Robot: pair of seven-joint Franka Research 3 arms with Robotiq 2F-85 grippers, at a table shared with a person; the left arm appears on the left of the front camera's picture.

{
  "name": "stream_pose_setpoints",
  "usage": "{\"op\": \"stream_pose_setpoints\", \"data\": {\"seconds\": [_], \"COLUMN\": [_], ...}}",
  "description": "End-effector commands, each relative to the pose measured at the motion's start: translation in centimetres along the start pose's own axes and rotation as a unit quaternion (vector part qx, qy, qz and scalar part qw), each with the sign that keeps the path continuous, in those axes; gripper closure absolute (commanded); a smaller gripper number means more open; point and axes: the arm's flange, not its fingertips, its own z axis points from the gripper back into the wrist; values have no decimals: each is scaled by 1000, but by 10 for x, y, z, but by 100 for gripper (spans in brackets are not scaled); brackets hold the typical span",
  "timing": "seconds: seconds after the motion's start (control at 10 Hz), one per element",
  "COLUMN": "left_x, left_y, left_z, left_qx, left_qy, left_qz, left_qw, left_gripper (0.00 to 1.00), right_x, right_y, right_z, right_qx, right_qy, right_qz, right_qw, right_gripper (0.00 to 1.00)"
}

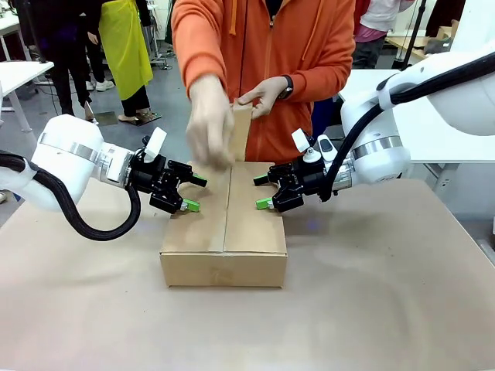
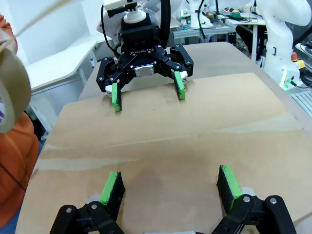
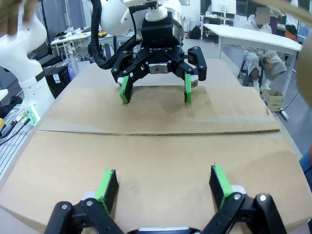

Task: Pack the gift set into the box.
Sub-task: Press and hold the closed box until the human finishes sealing it.

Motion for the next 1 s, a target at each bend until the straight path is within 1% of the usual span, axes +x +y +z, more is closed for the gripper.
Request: {"op": "stream_pose_setpoints", "data": {"seconds": [0.0,0.9], "left_x": [-2,-2], "left_y": [-2,-2], "left_z": [-1,-1], "left_qx": [0,0], "left_qy": [-3,-3], "left_qz": [-8,-8], "left_qw": [1000,1000], "left_gripper": [0,0], "right_x": [-2,-2], "right_y": [2,2], "right_z": [0,0], "right_qx": [-1,-1], "right_qy": [4,4], "right_qz": [-2,-2], "right_qw": [1000,1000], "right_gripper": [0,0]}}
